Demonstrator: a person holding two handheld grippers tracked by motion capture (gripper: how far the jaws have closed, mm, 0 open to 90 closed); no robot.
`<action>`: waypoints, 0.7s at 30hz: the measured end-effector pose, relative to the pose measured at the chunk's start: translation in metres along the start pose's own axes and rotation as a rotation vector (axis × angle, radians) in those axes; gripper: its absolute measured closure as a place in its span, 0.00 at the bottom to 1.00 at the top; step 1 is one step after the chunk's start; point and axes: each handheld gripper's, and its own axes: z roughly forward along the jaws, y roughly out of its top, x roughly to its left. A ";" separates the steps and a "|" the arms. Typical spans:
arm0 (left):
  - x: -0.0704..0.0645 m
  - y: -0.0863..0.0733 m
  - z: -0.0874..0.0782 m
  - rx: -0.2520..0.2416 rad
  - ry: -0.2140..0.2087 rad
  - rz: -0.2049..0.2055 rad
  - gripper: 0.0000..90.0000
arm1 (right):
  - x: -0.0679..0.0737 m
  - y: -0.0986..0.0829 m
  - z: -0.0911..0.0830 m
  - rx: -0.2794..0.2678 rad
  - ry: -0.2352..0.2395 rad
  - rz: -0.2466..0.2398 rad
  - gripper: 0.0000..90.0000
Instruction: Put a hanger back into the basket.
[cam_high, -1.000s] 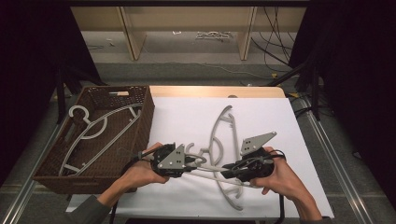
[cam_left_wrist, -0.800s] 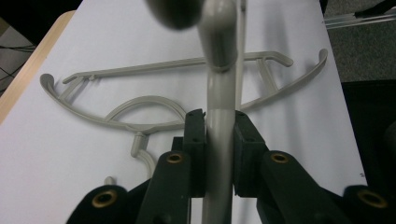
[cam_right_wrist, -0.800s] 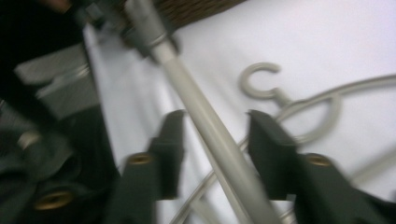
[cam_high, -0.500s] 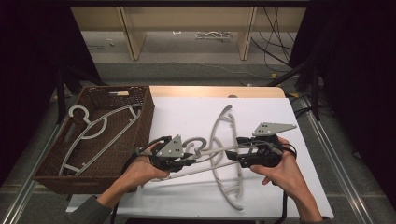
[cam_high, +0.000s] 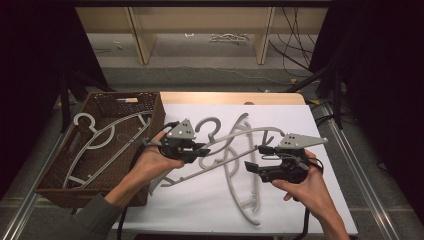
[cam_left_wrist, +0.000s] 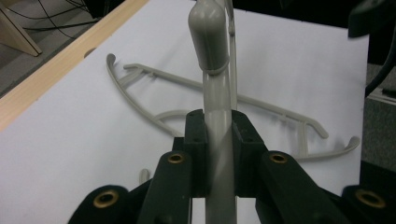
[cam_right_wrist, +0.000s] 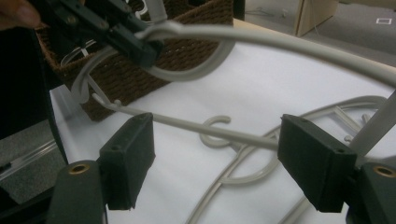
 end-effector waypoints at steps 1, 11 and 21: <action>0.001 0.002 -0.002 -0.008 -0.002 -0.014 0.88 | 0.001 -0.001 0.000 -0.008 -0.010 0.001 0.31; 0.024 0.014 -0.034 -0.123 -0.064 -0.159 0.88 | 0.001 -0.015 0.005 -0.019 -0.034 0.012 0.29; 0.044 0.021 -0.082 -0.145 0.029 -0.167 0.88 | 0.001 -0.029 0.013 0.023 -0.032 0.015 0.28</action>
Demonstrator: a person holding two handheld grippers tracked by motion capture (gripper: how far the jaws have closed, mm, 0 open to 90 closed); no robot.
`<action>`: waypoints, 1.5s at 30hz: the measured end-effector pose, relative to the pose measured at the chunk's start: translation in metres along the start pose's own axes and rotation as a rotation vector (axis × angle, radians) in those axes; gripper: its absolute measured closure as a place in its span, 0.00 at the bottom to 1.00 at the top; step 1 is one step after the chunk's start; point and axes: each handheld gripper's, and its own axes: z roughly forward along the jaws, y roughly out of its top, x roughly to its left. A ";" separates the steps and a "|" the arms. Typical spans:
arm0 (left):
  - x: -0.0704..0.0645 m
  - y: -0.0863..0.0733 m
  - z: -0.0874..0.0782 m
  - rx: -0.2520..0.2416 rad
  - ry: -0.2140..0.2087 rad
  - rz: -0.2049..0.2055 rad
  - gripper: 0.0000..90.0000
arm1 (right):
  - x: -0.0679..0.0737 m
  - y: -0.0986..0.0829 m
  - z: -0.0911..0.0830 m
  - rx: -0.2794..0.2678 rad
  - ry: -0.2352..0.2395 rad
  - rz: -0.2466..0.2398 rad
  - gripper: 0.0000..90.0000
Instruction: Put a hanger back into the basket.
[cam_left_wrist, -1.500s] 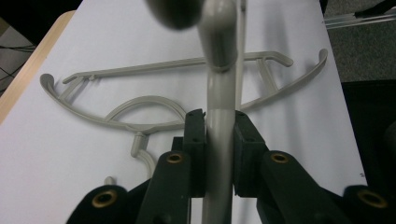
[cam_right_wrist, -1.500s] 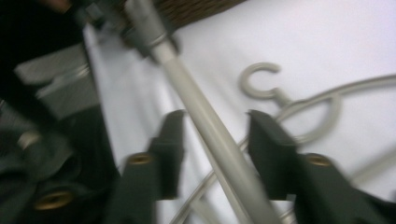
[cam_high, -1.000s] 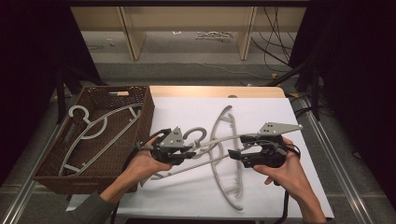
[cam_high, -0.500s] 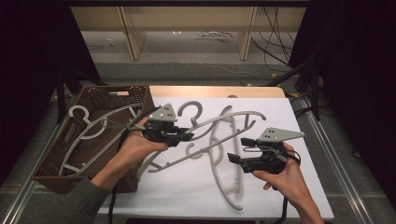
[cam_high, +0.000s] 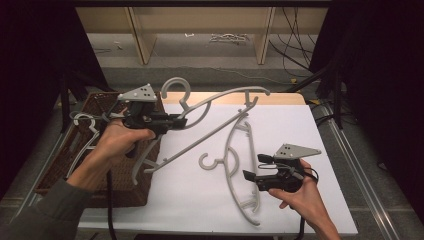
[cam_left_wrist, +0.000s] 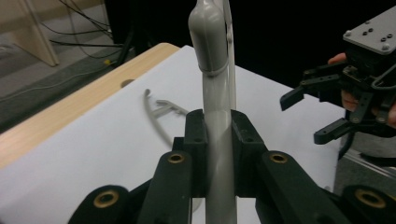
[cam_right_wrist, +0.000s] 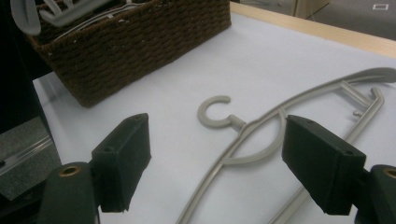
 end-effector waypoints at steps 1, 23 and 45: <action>0.002 0.001 -0.006 0.011 0.016 0.005 0.88 | 0.000 -0.001 0.000 0.007 0.001 0.000 0.28; 0.058 -0.025 -0.055 -0.001 0.196 -0.034 0.88 | 0.000 -0.014 0.016 0.060 -0.005 0.006 0.22; 0.112 -0.075 -0.099 -0.022 0.371 -0.134 0.88 | 0.001 -0.022 0.025 0.038 -0.031 0.008 0.23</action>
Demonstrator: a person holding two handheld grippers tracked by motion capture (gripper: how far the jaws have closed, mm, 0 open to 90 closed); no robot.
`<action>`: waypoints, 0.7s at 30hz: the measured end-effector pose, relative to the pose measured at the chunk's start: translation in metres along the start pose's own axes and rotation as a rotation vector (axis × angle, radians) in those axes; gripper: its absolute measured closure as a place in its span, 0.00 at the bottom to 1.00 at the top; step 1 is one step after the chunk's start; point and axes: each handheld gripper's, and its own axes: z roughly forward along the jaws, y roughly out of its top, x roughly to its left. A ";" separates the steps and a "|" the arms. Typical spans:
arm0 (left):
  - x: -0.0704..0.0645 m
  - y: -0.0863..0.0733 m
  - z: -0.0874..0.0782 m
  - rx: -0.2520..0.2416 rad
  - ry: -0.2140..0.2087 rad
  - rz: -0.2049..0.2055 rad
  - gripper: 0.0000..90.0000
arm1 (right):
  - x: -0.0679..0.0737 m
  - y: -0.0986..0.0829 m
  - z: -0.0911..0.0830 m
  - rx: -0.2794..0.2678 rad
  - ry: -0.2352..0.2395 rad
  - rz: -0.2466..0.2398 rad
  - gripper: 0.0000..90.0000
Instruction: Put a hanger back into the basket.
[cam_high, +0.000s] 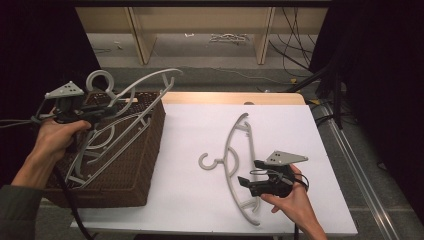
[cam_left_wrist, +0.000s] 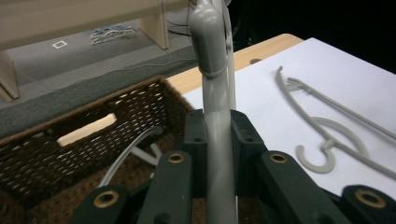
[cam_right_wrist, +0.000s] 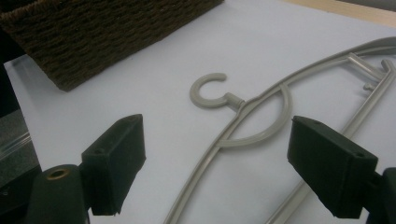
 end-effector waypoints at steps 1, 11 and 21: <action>0.003 -0.002 -0.001 -0.008 -0.002 -0.003 0.88 | 0.000 0.000 0.000 0.001 0.000 0.002 0.23; 0.021 -0.021 -0.009 -0.019 0.030 -0.024 0.88 | 0.000 -0.002 0.003 0.017 0.012 0.011 0.23; 0.033 -0.042 -0.018 -0.007 0.056 -0.038 0.88 | 0.000 -0.003 0.004 0.032 0.011 0.010 0.23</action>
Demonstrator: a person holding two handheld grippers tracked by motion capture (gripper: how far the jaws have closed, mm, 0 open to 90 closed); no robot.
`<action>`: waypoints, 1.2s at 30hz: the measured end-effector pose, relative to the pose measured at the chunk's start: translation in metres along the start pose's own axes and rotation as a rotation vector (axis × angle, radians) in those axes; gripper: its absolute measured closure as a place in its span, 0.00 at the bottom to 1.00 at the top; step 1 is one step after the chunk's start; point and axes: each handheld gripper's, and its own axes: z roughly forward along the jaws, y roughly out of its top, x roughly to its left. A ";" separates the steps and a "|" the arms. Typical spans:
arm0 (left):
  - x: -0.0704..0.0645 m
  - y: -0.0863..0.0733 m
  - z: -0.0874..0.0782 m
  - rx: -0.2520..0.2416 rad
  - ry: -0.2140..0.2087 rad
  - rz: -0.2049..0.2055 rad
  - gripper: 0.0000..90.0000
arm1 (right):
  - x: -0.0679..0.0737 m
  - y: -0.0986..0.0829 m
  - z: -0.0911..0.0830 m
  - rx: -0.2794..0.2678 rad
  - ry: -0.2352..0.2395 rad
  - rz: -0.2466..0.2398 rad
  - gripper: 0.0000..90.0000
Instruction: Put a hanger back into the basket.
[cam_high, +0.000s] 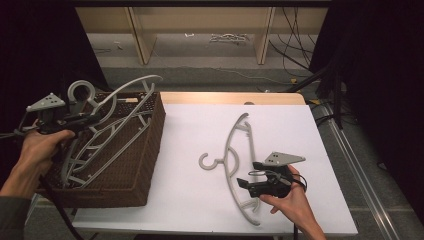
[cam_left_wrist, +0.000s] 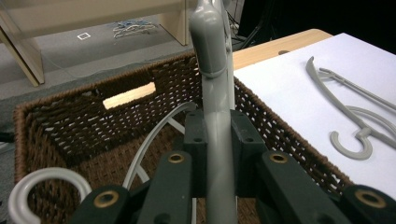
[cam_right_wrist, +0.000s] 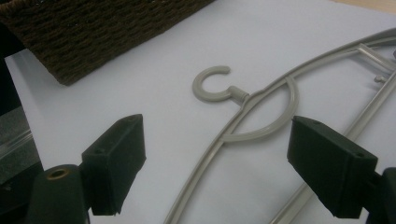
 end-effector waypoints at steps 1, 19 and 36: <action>0.001 -0.002 -0.001 0.000 0.003 0.001 0.88 | 0.000 0.000 0.000 -0.001 -0.002 -0.004 0.23; 0.019 -0.033 0.001 0.092 0.060 -0.012 0.88 | -0.001 0.000 0.002 0.006 0.003 -0.003 0.22; 0.018 -0.048 0.032 0.245 0.004 0.010 0.88 | -0.001 0.000 0.003 0.005 0.011 -0.004 0.22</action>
